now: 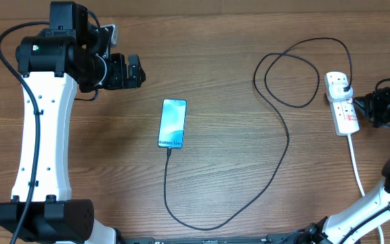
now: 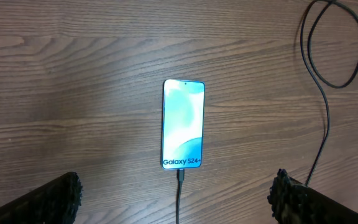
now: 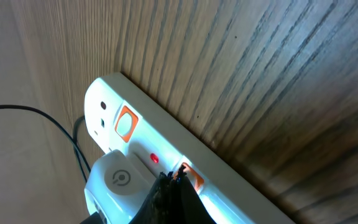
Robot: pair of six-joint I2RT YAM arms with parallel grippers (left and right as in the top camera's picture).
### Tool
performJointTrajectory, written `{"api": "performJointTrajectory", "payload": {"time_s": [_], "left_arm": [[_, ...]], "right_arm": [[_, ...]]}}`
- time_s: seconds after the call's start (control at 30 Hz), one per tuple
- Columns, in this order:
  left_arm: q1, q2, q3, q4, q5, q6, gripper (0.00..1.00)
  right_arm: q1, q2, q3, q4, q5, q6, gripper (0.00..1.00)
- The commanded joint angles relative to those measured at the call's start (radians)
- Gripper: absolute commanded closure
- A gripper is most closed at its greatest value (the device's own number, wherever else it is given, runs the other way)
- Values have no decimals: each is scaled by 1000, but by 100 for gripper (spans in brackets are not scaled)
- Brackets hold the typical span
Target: Plug charger to phone and switch on socket
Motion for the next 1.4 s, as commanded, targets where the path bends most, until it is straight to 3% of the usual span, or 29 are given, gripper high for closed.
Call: {"api": "performJointTrajectory", "payload": {"time_s": [0.0,1.37], "left_arm": [[-2,-8,11,2,-6,-10,0],[-2,-8,11,2,-6,-10,0]], "right_arm": [[10,1,-6,10,13,-4,96],[66,90,-6,-31,84,-3,96]]}}
